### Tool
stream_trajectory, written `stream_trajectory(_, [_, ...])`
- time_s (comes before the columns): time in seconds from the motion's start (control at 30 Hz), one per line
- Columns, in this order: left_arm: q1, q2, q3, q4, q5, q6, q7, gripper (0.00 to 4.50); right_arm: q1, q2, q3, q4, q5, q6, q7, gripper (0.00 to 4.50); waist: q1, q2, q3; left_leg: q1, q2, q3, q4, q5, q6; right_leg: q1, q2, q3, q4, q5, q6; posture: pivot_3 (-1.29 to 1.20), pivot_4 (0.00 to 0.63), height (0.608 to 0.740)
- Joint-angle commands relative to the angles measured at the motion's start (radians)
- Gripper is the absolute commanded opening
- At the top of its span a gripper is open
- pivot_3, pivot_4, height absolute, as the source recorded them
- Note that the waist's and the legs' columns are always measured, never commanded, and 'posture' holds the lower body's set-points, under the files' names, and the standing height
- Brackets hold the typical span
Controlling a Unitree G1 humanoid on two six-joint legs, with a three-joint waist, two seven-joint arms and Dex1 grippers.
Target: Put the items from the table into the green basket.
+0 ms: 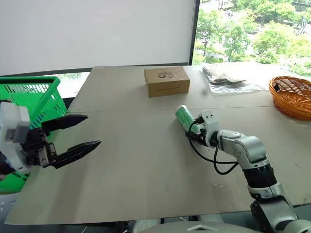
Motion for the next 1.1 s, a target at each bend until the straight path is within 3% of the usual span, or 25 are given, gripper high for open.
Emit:
stream_trajectory(0.03, [-0.089, -0.060, -0.066, 0.006, -0.105, 0.049, 0.177, 4.50, -0.037, 0.019, 0.015, -0.117, -0.002, -0.303, 0.122, 2.05, 0.000, 0.005, 0.003, -0.001, -0.001, 0.000, 0.000, 0.000, 0.000, -0.001, 0.000, 0.000, 0.000, 0.000, 0.000, 0.22, 0.000, 0.740])
stream_trajectory(0.23, [-0.213, -0.209, -0.200, -0.006, -0.264, 0.080, 0.404, 4.50, -0.092, 0.039, 0.086, -0.185, -0.002, -0.557, 0.307, 2.05, 0.002, 0.001, 0.002, -0.003, 0.000, -0.004, -0.001, 0.000, 0.000, -0.001, 0.001, 0.001, 0.000, 0.003, 0.003, 0.22, 0.000, 0.740])
stream_trajectory(0.43, [-0.368, -0.345, -0.342, -0.051, -0.383, 0.034, 0.589, 4.50, -0.139, 0.090, 0.124, -0.165, 0.039, -0.632, 0.411, 2.05, 0.013, -0.002, 0.001, -0.005, -0.002, -0.006, 0.001, 0.000, -0.001, 0.000, -0.001, -0.001, 0.000, 0.005, 0.000, 0.20, 0.000, 0.740])
stream_trajectory(0.67, [-0.429, -0.331, -0.418, -0.057, -0.423, 0.020, 0.654, 4.50, -0.169, 0.098, 0.139, -0.142, 0.066, -0.614, 0.486, 2.05, 0.012, -0.002, 0.001, -0.003, -0.004, -0.005, 0.003, 0.000, -0.002, 0.000, 0.000, -0.002, 0.002, 0.003, -0.004, 0.20, 0.000, 0.740])
stream_trajectory(0.7, [-0.432, -0.320, -0.421, -0.054, -0.429, 0.020, 0.651, 4.50, -0.171, 0.096, 0.139, -0.142, 0.070, -0.605, 0.494, 3.06, 0.011, -0.002, 0.001, -0.004, -0.005, -0.005, 0.002, 0.000, -0.002, 0.000, 0.001, -0.002, 0.002, 0.003, -0.004, 0.19, 0.000, 0.740])
stream_trajectory(0.8, [-0.432, -0.297, -0.429, -0.049, -0.442, 0.020, 0.645, 3.25, -0.172, 0.094, 0.131, -0.143, 0.078, -0.589, 0.498, 4.45, 0.010, -0.001, 0.001, -0.004, -0.005, -0.006, 0.002, 0.001, -0.002, 0.000, 0.001, -0.002, 0.002, 0.003, -0.004, 0.19, 0.000, 0.740])
stream_trajectory(0.9, [-0.435, -0.294, -0.437, -0.044, -0.440, 0.007, 0.663, 2.07, -0.170, 0.095, 0.123, -0.145, 0.085, -0.573, 0.487, 4.50, 0.010, -0.001, 0.001, -0.004, -0.005, -0.006, 0.002, 0.001, -0.002, 0.000, 0.001, -0.003, 0.002, 0.003, -0.004, 0.19, 0.000, 0.740])
stream_trajectory(0.93, [-0.440, -0.296, -0.439, -0.039, -0.435, 0.002, 0.675, 1.90, -0.168, 0.098, 0.118, -0.145, 0.085, -0.569, 0.477, 4.50, 0.010, -0.001, 0.001, -0.004, -0.005, -0.005, 0.002, 0.001, -0.002, 0.000, 0.001, -0.003, 0.002, 0.003, -0.004, 0.19, 0.000, 0.740])
stream_trajectory(1.1, [-0.470, -0.267, -0.437, -0.010, -0.334, -0.018, 0.744, 1.87, -0.145, 0.061, 0.092, -0.150, 0.071, -0.542, 0.447, 4.50, 0.010, -0.002, 0.001, -0.004, -0.005, -0.005, 0.002, 0.001, -0.002, 0.000, 0.001, -0.003, 0.002, 0.003, -0.004, 0.20, 0.000, 0.740])
